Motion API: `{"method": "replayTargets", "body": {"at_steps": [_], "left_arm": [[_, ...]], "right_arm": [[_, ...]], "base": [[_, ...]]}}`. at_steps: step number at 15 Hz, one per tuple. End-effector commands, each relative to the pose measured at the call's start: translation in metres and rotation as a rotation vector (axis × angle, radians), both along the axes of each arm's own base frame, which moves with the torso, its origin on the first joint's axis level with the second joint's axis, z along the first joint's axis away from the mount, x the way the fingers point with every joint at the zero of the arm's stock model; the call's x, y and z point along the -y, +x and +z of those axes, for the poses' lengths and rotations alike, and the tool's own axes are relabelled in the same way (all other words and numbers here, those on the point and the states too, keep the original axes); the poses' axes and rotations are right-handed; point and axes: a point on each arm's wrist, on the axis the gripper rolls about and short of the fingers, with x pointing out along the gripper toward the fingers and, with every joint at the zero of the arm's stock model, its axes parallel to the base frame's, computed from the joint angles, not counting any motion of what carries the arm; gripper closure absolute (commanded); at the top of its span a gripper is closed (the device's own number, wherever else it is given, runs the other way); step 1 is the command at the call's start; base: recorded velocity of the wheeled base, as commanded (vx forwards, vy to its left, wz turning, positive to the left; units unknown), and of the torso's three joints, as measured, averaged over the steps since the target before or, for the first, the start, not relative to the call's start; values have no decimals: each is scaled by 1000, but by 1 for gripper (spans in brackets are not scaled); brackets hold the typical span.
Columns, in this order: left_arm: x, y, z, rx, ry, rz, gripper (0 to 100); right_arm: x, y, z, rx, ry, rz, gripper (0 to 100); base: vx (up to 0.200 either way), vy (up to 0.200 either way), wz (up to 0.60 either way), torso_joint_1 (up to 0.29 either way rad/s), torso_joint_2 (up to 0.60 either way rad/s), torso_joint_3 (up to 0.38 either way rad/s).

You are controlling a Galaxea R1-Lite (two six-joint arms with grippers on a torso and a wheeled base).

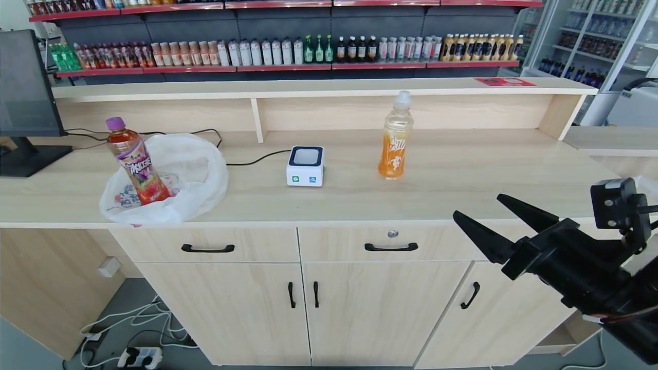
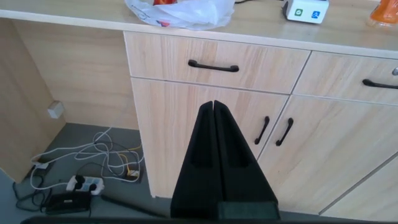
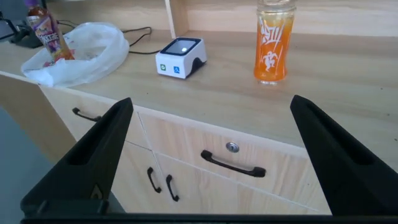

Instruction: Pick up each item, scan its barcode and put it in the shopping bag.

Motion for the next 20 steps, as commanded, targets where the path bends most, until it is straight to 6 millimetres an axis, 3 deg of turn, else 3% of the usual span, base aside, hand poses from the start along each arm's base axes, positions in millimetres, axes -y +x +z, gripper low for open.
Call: {"method": "replayTargets", "body": {"at_steps": [1, 6, 7, 9, 14, 20], "left_arm": [[0, 0, 0, -1, 0, 1, 100], [0, 0, 0, -1, 0, 2, 100], [0, 0, 0, -1, 1, 2, 100], [0, 0, 0, -1, 1, 2, 100], [0, 0, 0, -1, 0, 2, 100], [0, 0, 0, -1, 0, 1, 100]], "right_arm": [[-1, 10, -2, -7, 0, -11, 0], [-8, 46, 6, 15, 83, -50, 0], [-13, 62, 10, 42, 93, -46, 0], [-18, 74, 8, 48, 89, -47, 0], [-24, 93, -11, 48, -20, -63, 0], [-42, 137, -28, 100, -88, -74, 0]], "base": [[0, 0, 0, 0, 0, 0], [0, 0, 0, 0, 0, 0], [200, 0, 0, -17, -2, 2], [200, 0, 0, -2, 2, 0], [80, 0, 0, -1, 0, 2], [0, 0, 0, 0, 0, 0]]}}
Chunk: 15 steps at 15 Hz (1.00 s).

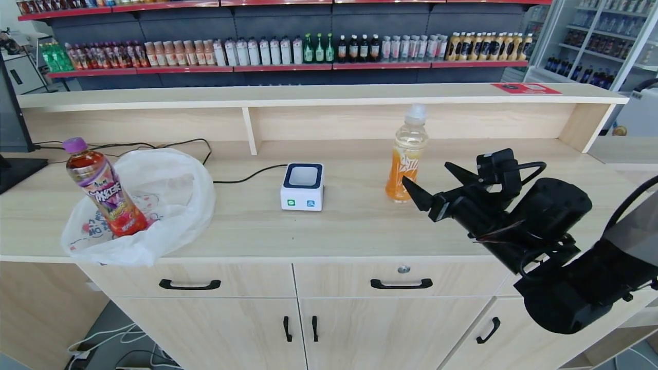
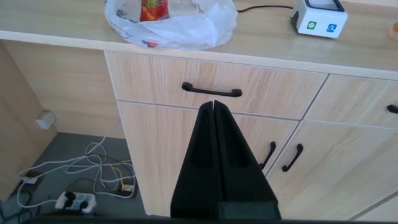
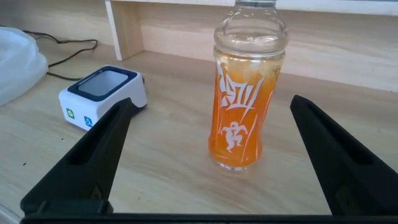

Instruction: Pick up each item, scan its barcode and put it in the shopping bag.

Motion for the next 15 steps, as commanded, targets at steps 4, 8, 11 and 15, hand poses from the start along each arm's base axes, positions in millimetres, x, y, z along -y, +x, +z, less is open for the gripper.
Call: {"method": "replayTargets", "body": {"at_steps": [4, 8, 11, 15], "left_arm": [[0, 0, 0, 0, 0, 0, 100], [0, 0, 0, 0, 1, 0, 100], [0, 0, 0, 2, 1, 0, 100], [0, 0, 1, 5, 3, 2, 100]], "right_arm": [[-11, 35, -26, -15, 0, 3, 0], [-2, 73, -28, 50, 41, -10, 0], [-5, 84, -21, 25, 61, 7, 0], [-7, 108, -3, 1, 72, 2, 0]], "base": [[0, 0, 0, 0, 0, 0], [0, 0, 0, 0, 0, 0], [0, 0, 0, 0, 0, 0], [0, 0, 0, 0, 0, 0]]}}
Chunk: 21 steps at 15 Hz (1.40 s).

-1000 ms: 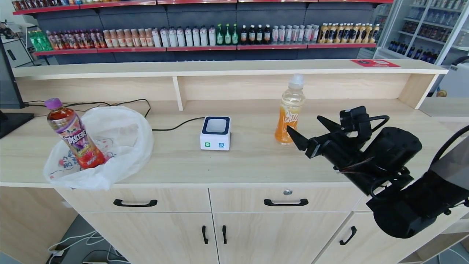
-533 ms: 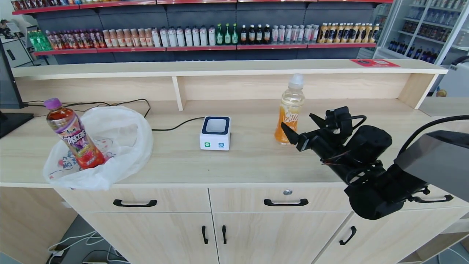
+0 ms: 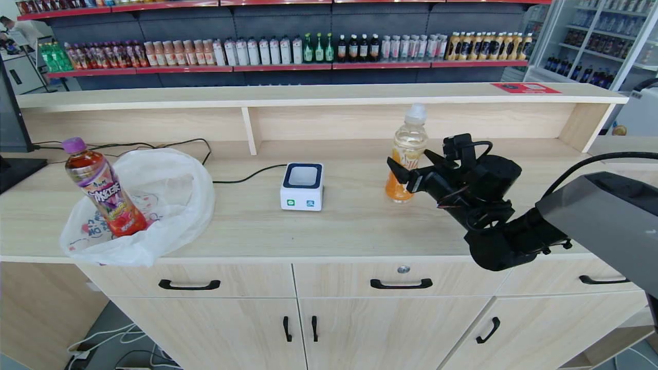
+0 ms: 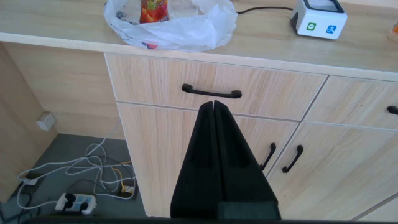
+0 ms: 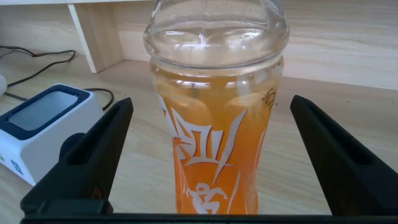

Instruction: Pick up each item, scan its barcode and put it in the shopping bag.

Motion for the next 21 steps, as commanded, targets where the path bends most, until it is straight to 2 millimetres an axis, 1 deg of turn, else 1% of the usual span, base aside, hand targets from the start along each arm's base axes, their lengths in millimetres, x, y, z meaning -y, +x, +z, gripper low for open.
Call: {"method": "replayTargets", "body": {"at_steps": [1, 4, 9, 11, 12, 13, 19, 21], "left_arm": [[0, 0, 0, 2, 0, 0, 100], [0, 0, 0, 1, 0, 1, 100], [0, 0, 0, 2, -2, 0, 100], [0, 0, 0, 2, -2, 1, 100], [0, 0, 0, 2, -2, 0, 100], [0, 0, 0, 1, 0, 1, 100], [0, 0, 0, 2, -2, 1, 100], [0, 0, 0, 2, 0, 0, 100]], "right_arm": [[-2, 9, 5, 13, 18, -1, 0], [0, 18, 5, 12, 23, -6, 0], [-1, 20, 1, -39, 11, -8, 0], [-1, 22, 4, -43, 10, -11, 0], [-2, 25, 10, -42, 12, -14, 0], [-2, 26, 13, -43, 11, -14, 0], [-7, 28, 17, -62, 4, -5, 0], [-7, 28, 15, -68, 2, -5, 0]], "base": [[0, 0, 0, 0, 0, 0], [0, 0, 0, 0, 0, 0], [0, 0, 0, 0, 0, 0], [0, 0, 0, 0, 0, 0], [0, 0, 0, 0, 0, 0], [0, 0, 0, 0, 0, 0], [0, 0, 0, 0, 0, 0], [0, 0, 0, 0, 0, 0]]}}
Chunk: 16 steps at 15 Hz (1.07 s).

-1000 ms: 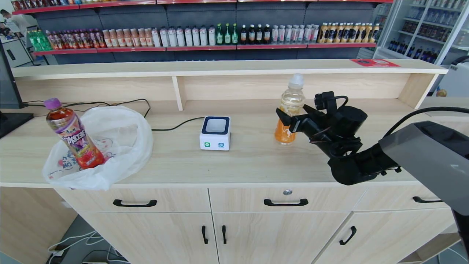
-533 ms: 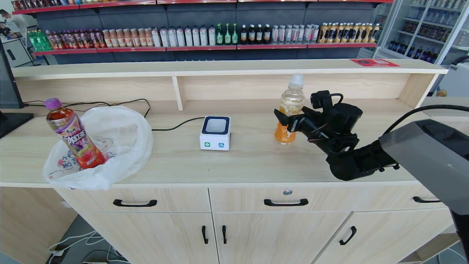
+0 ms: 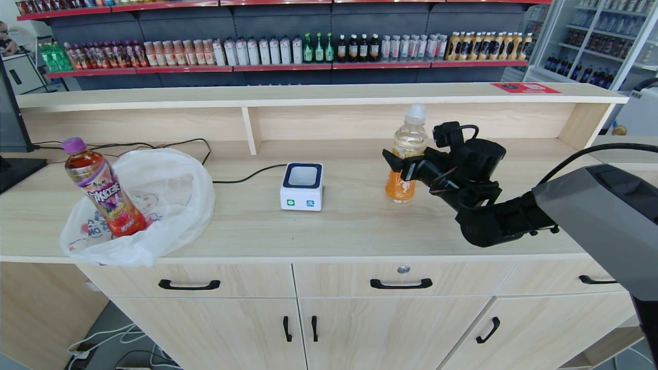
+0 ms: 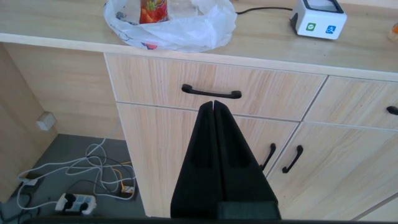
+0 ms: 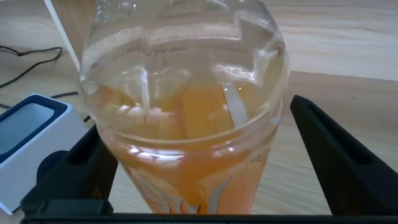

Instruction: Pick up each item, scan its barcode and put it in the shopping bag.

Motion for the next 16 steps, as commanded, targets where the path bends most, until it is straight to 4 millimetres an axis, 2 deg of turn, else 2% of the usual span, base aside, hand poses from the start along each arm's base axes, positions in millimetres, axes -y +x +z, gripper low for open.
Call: {"method": "replayTargets", "body": {"at_steps": [1, 10, 12, 16], "left_arm": [[0, 0, 0, 0, -1, 1, 100], [0, 0, 0, 0, -2, 1, 100], [0, 0, 0, 0, -2, 1, 100], [0, 0, 0, -1, -2, 1, 100]], "right_arm": [[0, 0, 2, 4, 1, 1, 100], [2, -3, 11, 27, 9, 0, 100], [4, -8, 23, 63, 22, -1, 100], [11, -33, 69, 124, 54, -6, 100]], "base": [[0, 0, 0, 0, 0, 0], [0, 0, 0, 0, 0, 0], [0, 0, 0, 0, 0, 0], [0, 0, 0, 0, 0, 0]]}}
